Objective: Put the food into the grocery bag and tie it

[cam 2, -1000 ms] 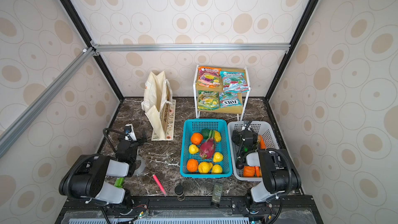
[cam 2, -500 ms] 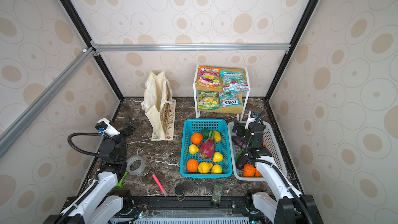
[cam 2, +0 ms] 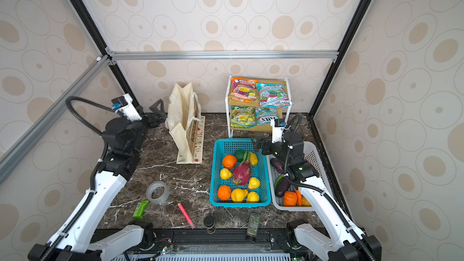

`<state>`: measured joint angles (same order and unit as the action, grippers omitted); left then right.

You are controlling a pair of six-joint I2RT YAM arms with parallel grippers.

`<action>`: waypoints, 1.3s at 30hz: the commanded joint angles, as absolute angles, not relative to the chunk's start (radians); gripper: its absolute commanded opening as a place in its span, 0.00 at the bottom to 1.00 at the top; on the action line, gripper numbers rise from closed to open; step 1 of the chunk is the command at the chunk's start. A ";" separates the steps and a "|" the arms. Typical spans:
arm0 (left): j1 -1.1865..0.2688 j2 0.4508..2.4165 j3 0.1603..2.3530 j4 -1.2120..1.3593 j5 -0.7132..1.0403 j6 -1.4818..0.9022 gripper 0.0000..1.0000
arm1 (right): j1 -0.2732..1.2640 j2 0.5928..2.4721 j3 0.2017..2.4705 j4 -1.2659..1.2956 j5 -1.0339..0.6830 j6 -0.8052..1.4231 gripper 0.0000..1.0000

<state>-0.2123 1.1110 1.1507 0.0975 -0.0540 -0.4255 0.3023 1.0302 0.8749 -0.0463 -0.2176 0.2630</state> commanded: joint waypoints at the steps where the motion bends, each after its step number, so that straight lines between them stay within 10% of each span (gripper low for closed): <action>1: -0.306 1.283 1.384 -0.273 -0.138 -0.288 0.99 | 0.380 1.065 0.949 -0.142 -0.199 0.230 1.00; 15: -0.379 1.999 2.186 -0.814 -0.294 -0.159 0.75 | 0.519 1.115 1.026 -0.165 -0.143 0.224 0.98; 18: -0.383 2.034 2.195 -0.838 -0.295 -0.169 0.66 | 0.521 1.112 1.024 -0.166 -0.137 0.221 0.97; 21: -0.389 2.014 2.154 -0.833 -0.272 -0.172 0.30 | 0.521 1.115 1.025 -0.172 -0.139 0.219 0.95; 29: -0.445 1.789 1.857 -0.726 -0.230 -0.266 0.21 | 0.541 1.122 1.025 -0.164 -0.136 0.227 0.94; 39: -0.481 1.640 1.853 -0.658 -0.146 -0.314 0.78 | 0.632 1.205 1.084 -0.176 -0.067 0.241 0.95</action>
